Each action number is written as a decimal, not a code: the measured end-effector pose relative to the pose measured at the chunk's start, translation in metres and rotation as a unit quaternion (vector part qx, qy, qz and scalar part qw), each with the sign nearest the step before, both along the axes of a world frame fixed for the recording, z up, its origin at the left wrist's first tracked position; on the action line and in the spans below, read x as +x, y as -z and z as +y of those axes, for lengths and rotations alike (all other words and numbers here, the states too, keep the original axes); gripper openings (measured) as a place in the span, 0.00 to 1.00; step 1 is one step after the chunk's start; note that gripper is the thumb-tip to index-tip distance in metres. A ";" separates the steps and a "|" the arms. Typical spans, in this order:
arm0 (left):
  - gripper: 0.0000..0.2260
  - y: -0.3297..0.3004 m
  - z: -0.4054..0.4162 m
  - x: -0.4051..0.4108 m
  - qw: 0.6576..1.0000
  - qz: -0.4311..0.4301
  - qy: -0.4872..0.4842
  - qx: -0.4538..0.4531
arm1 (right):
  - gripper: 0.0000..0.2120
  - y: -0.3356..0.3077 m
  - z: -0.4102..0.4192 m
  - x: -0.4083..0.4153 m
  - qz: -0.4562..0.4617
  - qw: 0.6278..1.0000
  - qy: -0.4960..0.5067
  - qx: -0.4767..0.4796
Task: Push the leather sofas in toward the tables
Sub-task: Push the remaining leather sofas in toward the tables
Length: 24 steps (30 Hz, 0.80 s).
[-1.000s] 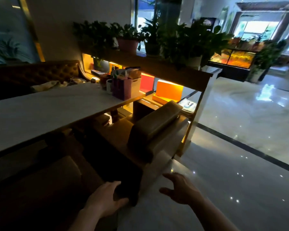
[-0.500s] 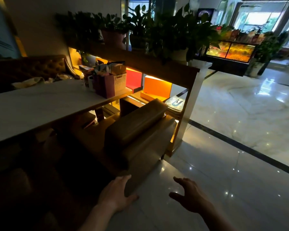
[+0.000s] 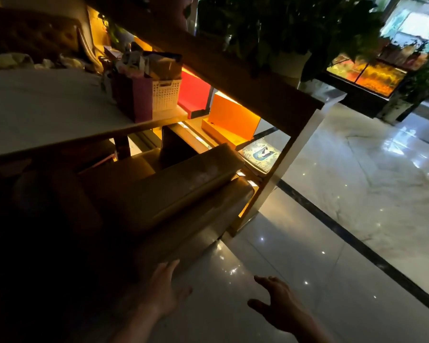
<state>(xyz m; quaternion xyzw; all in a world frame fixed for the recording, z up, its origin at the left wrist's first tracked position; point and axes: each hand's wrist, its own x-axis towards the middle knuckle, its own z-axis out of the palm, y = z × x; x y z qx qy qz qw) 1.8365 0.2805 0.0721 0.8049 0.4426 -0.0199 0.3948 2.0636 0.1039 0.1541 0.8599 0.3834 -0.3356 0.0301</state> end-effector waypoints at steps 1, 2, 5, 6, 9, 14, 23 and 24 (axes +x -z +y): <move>0.36 0.001 0.006 0.008 1.000 -0.001 -0.007 -0.001 | 0.54 -0.001 0.009 0.014 0.000 1.000 -0.002 -0.001; 0.36 0.001 0.013 0.015 1.000 0.002 -0.012 -0.004 | 0.60 -0.001 0.019 0.026 0.001 1.000 -0.002 -0.002; 0.35 0.003 0.037 0.032 0.999 0.019 -0.037 0.005 | 0.61 0.004 0.052 0.055 0.004 1.000 -0.023 -0.001; 0.35 0.006 0.046 0.037 0.999 0.022 -0.049 0.004 | 0.54 0.007 0.065 0.062 0.004 0.999 -0.032 0.001; 0.37 0.018 0.064 0.047 0.995 0.039 -0.091 0.001 | 0.44 0.026 0.102 0.082 0.008 0.997 -0.078 -0.013; 0.40 0.037 0.083 0.067 0.986 0.095 -0.140 0.001 | 0.39 0.071 0.165 0.116 -0.022 0.983 -0.181 -0.024; 0.43 0.069 0.100 0.126 0.946 0.194 -0.257 0.043 | 0.43 0.125 0.287 0.195 -0.051 0.945 -0.310 0.089; 0.42 0.074 0.100 0.132 0.942 0.198 -0.265 0.048 | 0.45 0.133 0.298 0.200 -0.054 0.939 -0.329 0.086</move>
